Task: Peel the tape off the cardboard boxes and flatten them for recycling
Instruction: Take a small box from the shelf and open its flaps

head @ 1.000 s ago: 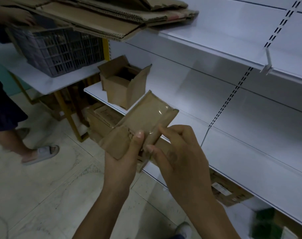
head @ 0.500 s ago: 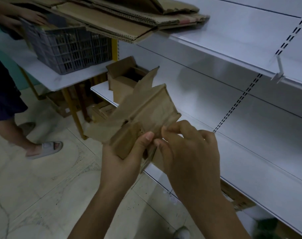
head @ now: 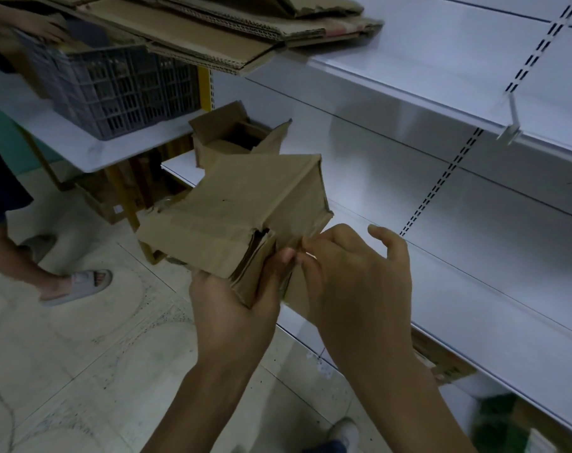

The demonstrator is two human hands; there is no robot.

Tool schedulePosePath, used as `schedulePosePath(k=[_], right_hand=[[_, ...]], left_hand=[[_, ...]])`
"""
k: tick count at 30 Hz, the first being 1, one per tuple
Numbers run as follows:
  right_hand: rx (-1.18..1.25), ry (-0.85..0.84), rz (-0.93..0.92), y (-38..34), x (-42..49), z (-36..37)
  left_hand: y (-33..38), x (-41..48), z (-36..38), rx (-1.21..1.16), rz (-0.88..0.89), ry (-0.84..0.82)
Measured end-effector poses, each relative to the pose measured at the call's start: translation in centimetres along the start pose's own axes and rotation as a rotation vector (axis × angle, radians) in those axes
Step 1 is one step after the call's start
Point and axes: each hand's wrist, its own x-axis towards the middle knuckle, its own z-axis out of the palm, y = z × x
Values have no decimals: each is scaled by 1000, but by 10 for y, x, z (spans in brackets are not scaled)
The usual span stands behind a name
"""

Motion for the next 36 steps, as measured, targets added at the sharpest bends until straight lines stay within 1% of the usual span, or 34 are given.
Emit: schedulePosePath(k=[2,5,7,9,11,13,14,16,20,22,25,27,29,32,36], right_hand=[[-31,-2,4,-1,3,0],[13,90,50,-3,8,-3],[18,117,54,-3,10,-4],[29,94,46,1,12,-3],[151,55,68,6,14,0],[347,44,151,10,16,1],[427,53,180,11,15,1],[499,71,181,8,10,2],[363,83,152,-6,1,3],[399,133,132,-10,0,0],[406,204,107,-10,4,-7],[350,224,99,-9,8,-9],[303,237,72,-9,10,-10],[179,267,-5,-9,13,-12],[28,205,-105,-6,17,-12]], left_hand=[[0,2,0,0,2,-18],[1,4,3,-41,1,-14],[0,3,4,-90,9,-23],[1,2,4,-109,16,-62],[3,3,3,-104,-4,-96],[7,6,2,-139,-99,-60],[8,8,2,-211,-182,-17],[4,12,0,-343,-313,54],[-1,17,-3,-482,-421,85],[1,16,-5,-618,-459,66],[0,15,-8,-704,-422,-4],[-3,13,-10,-707,-375,-95],[-3,12,-12,-705,-385,-168],[-4,13,-14,-615,-431,-137],[1,15,-17,-428,-313,-75]])
